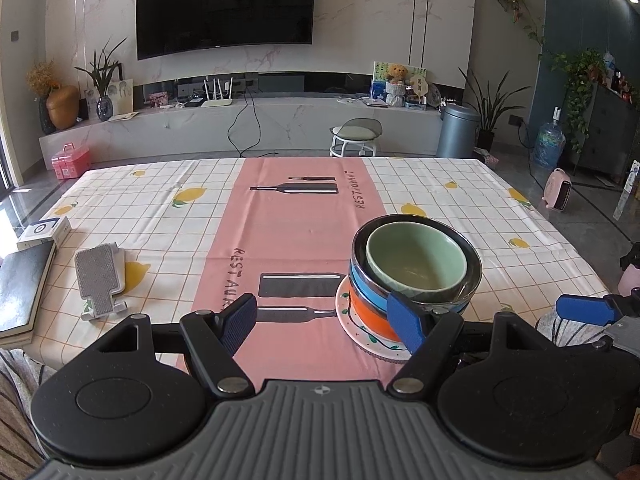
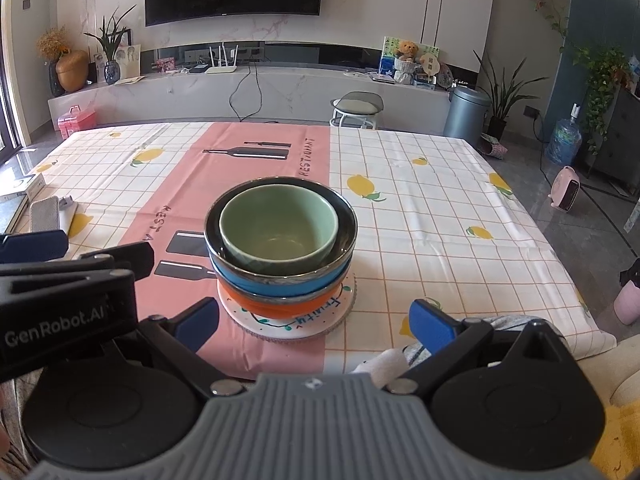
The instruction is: Organize plates and bowls
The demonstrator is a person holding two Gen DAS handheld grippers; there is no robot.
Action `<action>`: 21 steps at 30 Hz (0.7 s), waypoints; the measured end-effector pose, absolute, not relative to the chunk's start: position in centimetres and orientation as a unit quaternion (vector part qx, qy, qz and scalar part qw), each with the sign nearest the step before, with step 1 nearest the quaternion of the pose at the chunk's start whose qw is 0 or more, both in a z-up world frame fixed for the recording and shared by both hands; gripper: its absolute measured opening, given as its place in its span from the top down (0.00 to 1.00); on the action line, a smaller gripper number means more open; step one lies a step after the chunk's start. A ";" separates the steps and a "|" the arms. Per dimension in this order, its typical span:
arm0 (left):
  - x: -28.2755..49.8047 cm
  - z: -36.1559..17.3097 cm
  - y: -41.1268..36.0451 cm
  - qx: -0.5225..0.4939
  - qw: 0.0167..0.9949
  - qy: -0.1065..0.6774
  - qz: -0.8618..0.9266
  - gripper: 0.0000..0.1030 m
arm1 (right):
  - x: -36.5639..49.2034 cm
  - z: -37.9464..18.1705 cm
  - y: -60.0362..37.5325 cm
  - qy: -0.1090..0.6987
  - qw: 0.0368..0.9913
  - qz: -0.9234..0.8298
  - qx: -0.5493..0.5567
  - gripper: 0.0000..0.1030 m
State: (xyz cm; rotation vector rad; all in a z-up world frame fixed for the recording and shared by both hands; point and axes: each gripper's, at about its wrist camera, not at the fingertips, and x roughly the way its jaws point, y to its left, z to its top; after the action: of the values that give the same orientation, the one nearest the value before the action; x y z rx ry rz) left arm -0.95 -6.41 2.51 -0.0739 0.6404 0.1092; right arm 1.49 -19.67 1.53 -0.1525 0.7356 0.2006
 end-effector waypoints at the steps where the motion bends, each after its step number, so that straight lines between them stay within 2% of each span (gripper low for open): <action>1: -1.0 2.5 -6.4 -0.037 0.947 0.315 0.054 0.16 | 1.5 1.5 -19.6 0.359 0.925 0.097 -0.077 0.04; 21: -0.7 2.6 -6.6 -0.046 0.945 0.319 0.056 0.16 | 1.4 1.5 -19.4 0.357 0.925 0.098 -0.081 0.04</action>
State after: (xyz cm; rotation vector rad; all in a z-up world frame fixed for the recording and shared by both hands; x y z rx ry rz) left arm -0.74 -6.58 2.58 -0.0934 0.6499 0.1139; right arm 1.40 -19.45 1.55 -0.1667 0.7332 0.2012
